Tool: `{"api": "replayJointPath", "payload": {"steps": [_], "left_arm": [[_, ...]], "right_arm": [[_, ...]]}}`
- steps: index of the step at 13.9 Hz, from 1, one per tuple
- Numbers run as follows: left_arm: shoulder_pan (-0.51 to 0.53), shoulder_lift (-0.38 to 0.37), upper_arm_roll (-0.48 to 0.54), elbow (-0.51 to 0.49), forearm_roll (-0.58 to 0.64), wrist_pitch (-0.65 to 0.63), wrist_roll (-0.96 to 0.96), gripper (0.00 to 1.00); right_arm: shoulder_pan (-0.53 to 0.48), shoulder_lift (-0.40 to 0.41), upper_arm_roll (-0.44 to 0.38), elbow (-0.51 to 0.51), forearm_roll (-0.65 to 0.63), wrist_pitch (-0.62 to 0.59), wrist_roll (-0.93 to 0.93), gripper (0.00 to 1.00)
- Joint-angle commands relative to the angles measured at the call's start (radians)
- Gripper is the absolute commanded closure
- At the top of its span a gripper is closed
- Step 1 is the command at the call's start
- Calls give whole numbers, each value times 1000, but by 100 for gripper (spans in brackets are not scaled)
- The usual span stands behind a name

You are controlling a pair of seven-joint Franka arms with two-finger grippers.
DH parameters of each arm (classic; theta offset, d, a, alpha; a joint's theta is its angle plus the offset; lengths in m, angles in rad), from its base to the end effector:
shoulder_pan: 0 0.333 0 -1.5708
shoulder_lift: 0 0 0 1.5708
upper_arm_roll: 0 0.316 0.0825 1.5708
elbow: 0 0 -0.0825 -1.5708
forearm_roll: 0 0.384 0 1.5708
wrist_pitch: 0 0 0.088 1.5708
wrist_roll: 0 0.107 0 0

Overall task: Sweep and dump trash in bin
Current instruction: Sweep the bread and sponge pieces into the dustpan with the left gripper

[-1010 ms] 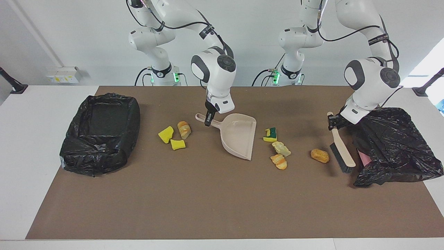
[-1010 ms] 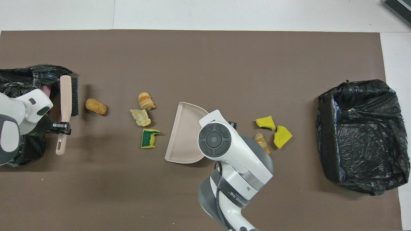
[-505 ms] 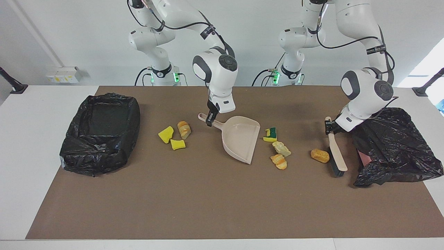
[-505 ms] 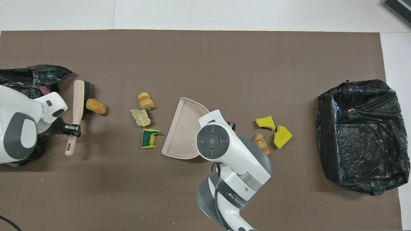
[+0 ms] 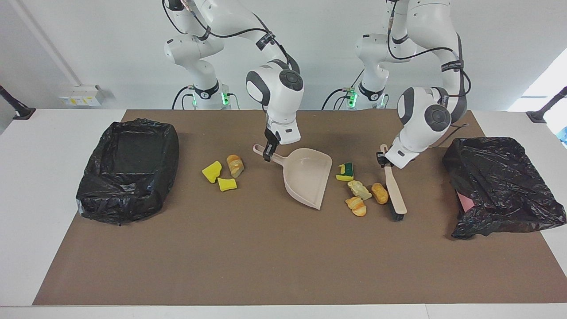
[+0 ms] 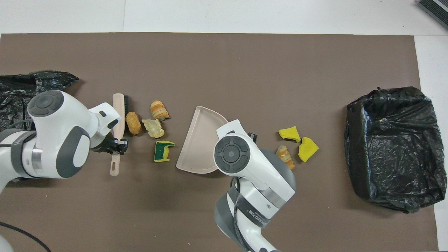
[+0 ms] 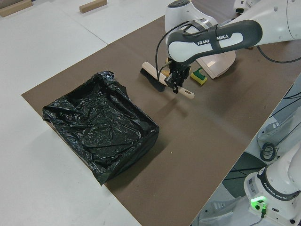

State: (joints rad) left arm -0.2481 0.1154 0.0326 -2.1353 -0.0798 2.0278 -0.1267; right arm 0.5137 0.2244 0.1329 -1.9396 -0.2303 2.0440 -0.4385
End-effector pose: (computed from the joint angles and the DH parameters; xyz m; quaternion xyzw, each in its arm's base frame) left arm 0.5178 -0.1181 0.3365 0.9931 -0.0225 -0.1148 0.0124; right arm 0.4806 0.3435 0.3616 0.8208 0.5620 -0.0488 0.0898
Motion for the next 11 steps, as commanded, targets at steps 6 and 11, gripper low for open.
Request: {"api": "replayJointPath", "payload": {"steps": [6,11], "left_arm": [[-252,-79,12,-81,-126,-11,-97,100],[-378,-86,6,-61,-137,-66,-85,100]], "right_arm": [[-4,9,4,8,6,15,26,100],[-4,9,2,8,6,13,27,100]]}}
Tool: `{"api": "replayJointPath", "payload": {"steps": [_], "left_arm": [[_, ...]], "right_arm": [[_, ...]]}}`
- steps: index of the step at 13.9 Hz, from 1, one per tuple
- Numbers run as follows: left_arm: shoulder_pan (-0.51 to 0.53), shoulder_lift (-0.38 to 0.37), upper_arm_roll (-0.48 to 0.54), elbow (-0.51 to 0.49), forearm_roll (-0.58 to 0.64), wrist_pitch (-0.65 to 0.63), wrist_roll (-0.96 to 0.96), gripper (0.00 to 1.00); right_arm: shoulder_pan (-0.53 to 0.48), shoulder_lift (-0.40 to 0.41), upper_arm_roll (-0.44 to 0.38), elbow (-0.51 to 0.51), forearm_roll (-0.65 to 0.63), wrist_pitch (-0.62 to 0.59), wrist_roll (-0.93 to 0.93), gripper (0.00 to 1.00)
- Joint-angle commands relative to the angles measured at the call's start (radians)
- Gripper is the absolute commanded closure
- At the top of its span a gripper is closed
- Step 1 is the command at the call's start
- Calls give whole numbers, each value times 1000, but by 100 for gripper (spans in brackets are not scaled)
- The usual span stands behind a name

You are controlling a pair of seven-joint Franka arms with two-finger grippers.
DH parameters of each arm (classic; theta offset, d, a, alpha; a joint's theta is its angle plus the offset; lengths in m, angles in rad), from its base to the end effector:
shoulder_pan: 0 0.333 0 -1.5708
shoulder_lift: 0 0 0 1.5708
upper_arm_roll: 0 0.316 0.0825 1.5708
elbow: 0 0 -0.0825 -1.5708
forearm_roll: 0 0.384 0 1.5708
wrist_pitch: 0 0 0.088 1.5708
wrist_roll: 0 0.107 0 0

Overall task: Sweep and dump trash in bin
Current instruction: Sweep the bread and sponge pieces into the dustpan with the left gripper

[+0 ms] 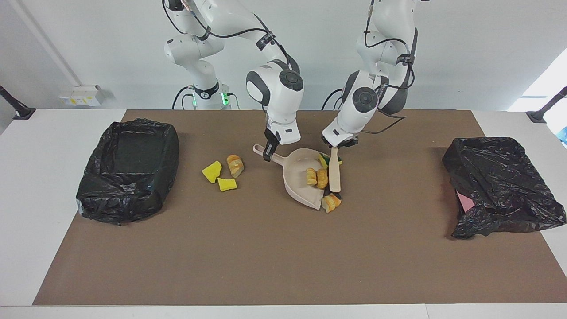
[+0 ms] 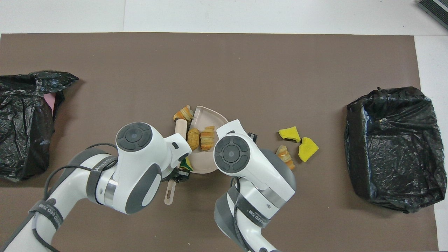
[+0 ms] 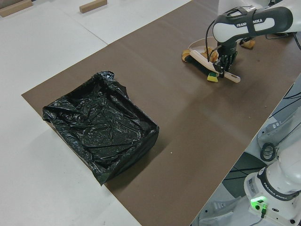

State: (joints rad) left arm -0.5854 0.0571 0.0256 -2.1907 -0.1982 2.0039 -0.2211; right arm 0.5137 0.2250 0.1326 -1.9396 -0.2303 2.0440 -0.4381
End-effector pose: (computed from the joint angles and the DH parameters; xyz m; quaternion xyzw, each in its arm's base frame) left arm 0.4273 -0.2818 0.3433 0.9824 -0.1150 -0.1436 0.0310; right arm 0.4807 0.3434 0.3613 0.8209 0.5618 -0.0491 0.0898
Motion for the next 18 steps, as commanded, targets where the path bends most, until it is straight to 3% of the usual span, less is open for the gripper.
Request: {"api": "replayJointPath", "payload": {"steps": [1,7,15,18], "left_arm": [[-65,-28,13,3,-29,-51,6,100],[-47,-13,26,124,-38,-108,14,100],[140,26,28,143,72,-22,236,100],[170,102,28,143,118,74,258,100]], "right_arm": [[-4,8,2,8,6,13,25,100],[-4,8,2,8,6,13,25,100],[-1,5,4,8,5,7,99,100],[9,5,4,8,6,10,104,100]]}}
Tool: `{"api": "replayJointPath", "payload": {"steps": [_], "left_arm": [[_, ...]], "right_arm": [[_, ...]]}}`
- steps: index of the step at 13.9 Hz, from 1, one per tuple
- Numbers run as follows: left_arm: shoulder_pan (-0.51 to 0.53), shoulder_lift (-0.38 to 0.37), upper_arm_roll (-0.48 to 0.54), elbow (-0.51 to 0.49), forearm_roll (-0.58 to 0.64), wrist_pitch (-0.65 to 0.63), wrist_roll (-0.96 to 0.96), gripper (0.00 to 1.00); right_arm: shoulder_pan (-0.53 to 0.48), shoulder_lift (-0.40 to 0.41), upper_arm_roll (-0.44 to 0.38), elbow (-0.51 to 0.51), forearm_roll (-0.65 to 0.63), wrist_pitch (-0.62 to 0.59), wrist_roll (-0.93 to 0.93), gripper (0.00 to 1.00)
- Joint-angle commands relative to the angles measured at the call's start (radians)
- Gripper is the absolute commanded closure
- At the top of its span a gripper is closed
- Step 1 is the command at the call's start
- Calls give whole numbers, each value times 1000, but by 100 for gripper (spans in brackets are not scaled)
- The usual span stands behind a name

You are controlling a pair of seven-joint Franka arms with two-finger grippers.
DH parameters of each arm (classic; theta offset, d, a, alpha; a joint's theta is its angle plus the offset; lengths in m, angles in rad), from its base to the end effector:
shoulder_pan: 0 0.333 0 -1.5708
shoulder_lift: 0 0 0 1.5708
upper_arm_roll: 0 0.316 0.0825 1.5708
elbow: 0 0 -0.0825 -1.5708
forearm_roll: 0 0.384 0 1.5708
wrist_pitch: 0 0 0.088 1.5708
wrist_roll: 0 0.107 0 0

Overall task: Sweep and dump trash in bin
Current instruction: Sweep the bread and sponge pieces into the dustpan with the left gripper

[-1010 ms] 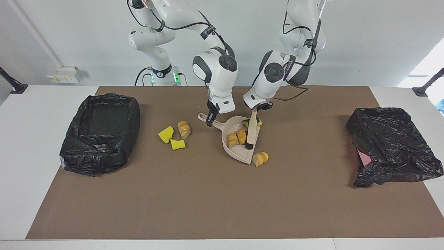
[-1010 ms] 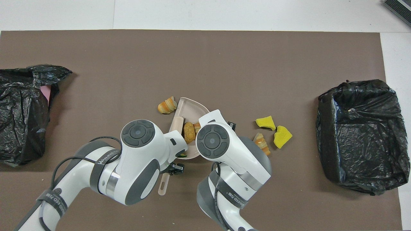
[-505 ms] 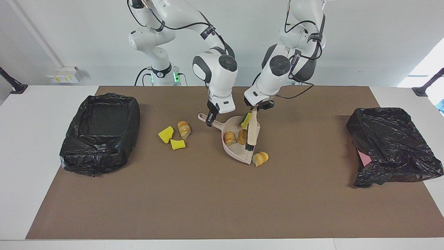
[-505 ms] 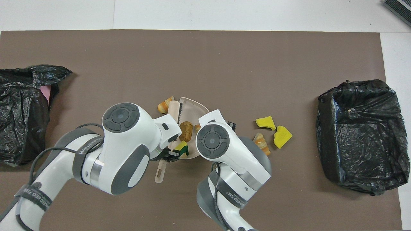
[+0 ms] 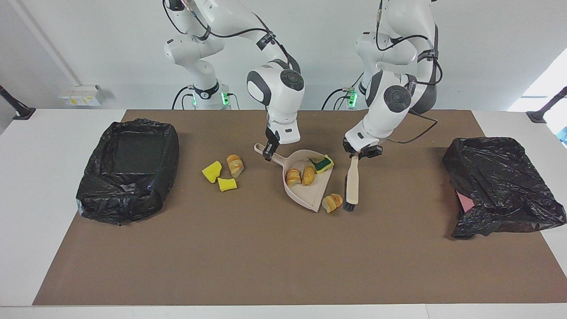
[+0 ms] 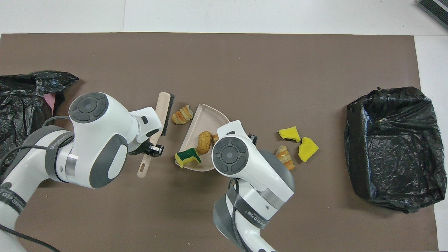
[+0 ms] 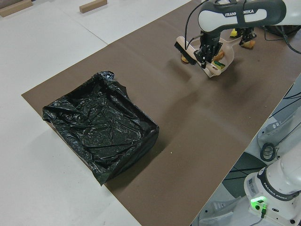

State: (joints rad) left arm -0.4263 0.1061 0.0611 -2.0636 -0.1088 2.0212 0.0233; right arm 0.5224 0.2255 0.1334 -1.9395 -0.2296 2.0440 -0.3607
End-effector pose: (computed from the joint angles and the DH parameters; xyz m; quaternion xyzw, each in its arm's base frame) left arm 0.5118 -0.2029 0.3717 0.9825 -0.1655 -0.0803 0.0306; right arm 0.4774 0.3480 0.3610 0.8397 0.5334 -0.0454 0.0915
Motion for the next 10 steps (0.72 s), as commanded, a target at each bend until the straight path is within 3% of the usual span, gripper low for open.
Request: {"api": "replayJointPath", "payload": {"steps": [1,5,10], "left_arm": [[18,67,-9,14,44,66,23,100],[1,53,-13,-10,58,22,99,100],[-37,34,-21,-7,57,-140,267,100]], "right_arm": [[1,5,3,8,4,10,28,100],[1,5,3,7,6,13,28,100],[1,5,3,5,6,13,29,100]]}}
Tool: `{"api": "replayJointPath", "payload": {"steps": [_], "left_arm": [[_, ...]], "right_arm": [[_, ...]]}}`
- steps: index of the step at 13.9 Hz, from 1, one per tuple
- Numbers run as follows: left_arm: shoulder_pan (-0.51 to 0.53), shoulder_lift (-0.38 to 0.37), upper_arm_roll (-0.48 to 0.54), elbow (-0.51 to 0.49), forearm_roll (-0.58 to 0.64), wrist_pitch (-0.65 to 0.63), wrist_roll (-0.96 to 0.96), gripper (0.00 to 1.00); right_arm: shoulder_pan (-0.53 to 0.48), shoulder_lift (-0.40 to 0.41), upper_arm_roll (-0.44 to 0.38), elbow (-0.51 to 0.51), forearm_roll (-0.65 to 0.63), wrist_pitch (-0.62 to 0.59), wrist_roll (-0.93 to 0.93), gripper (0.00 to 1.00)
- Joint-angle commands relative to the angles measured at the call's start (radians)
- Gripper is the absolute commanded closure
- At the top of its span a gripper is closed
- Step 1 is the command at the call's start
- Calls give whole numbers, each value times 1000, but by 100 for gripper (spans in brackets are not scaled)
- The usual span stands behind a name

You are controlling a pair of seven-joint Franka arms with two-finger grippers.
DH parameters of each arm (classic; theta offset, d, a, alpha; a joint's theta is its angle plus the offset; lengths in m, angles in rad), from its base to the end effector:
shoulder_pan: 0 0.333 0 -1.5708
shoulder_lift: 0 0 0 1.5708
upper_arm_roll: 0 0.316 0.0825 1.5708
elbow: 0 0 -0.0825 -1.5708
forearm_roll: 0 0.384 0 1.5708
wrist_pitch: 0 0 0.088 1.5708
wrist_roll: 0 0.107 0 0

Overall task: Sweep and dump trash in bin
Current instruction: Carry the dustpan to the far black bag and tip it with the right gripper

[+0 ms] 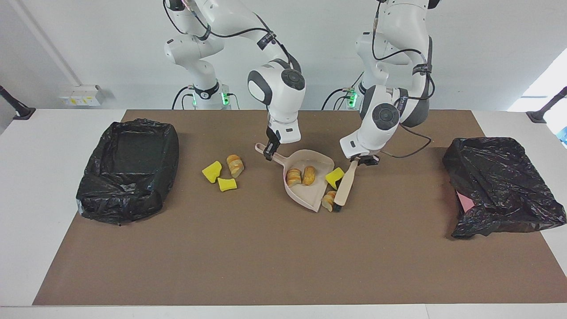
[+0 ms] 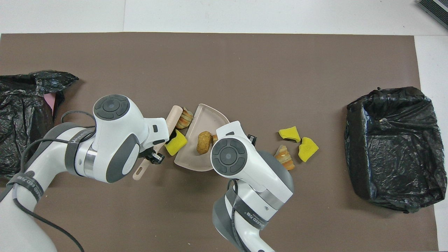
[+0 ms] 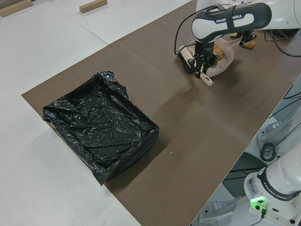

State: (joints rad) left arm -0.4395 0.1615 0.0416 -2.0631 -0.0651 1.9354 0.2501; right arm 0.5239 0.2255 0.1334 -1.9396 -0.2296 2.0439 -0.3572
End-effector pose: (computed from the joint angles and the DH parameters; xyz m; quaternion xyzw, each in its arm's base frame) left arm 0.4970 -0.2141 0.3361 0.9428 -0.2997 -0.1454 0.0144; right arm 0.4769 0.3487 0.3610 0.8402 0.5326 -0.0453 0.0916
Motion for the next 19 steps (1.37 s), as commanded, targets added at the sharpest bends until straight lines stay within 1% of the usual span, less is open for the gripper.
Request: {"api": "replayJointPath", "payload": {"steps": [1,3,5,7,12,14,17,19], "left_arm": [[-60,-31,0,-8,4,-71,29,100],[-100,-45,-3,-8,-28,-85,-32,100],[-163,-51,-2,-8,-65,-82,-102,100],[-186,-53,-2,-2,-70,-82,-150,100],[-166,-97,18,33,-99,-124,-161,100],[-125,-118,14,49,-127,-118,-236,100],[-133,-120,6,58,-128,-105,-357,100],[-131,-120,4,60,-127,-105,-365,100]], "right_arm": [[-1,3,3,5,6,13,26,100],[-1,3,3,5,6,13,26,100],[-1,3,3,4,6,12,30,100],[-1,3,3,4,6,12,31,100],[-1,2,3,8,6,-5,31,100],[-4,-1,3,10,6,-8,29,100],[-19,-28,3,11,6,-31,14,100],[-40,-46,2,11,6,-47,9,100]]}}
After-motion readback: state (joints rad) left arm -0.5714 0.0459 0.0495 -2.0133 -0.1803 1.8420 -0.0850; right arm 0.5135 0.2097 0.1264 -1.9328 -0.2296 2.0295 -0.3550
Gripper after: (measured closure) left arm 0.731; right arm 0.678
